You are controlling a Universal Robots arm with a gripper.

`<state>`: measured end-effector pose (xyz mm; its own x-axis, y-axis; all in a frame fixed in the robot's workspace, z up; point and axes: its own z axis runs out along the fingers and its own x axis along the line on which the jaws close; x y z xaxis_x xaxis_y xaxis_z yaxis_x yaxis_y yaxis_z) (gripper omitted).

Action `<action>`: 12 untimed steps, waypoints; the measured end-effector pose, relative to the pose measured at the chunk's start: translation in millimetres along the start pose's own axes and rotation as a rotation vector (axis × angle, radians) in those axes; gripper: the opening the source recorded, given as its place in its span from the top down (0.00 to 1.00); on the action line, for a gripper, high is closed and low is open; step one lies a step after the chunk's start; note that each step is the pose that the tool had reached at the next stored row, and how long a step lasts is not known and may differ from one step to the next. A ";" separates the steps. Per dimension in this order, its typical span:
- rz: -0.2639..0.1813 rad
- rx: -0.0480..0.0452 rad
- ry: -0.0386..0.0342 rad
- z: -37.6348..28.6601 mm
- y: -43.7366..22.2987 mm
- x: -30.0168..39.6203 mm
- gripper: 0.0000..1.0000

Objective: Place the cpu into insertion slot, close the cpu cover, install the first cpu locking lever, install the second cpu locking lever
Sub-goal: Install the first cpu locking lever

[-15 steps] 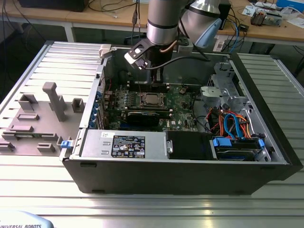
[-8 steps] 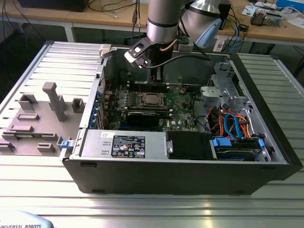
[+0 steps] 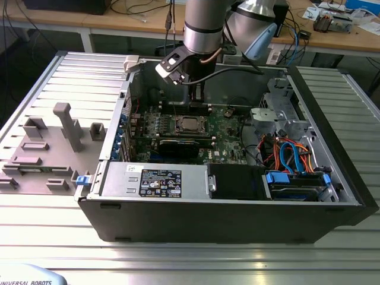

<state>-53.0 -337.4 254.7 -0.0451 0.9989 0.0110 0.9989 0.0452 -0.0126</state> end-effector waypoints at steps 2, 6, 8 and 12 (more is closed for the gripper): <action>0.000 0.0000 -0.0003 -0.5 0.0 0.0 0.89; 0.000 0.0000 -0.0003 -2.2 0.0 0.0 0.89; 0.000 -0.0001 -0.0001 -3.1 0.0 0.1 0.89; 0.000 0.0000 -0.0002 -4.1 -0.1 0.0 0.89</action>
<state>-53.0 -337.4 258.8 -0.0450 0.9989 0.0108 0.9989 0.0452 -0.0126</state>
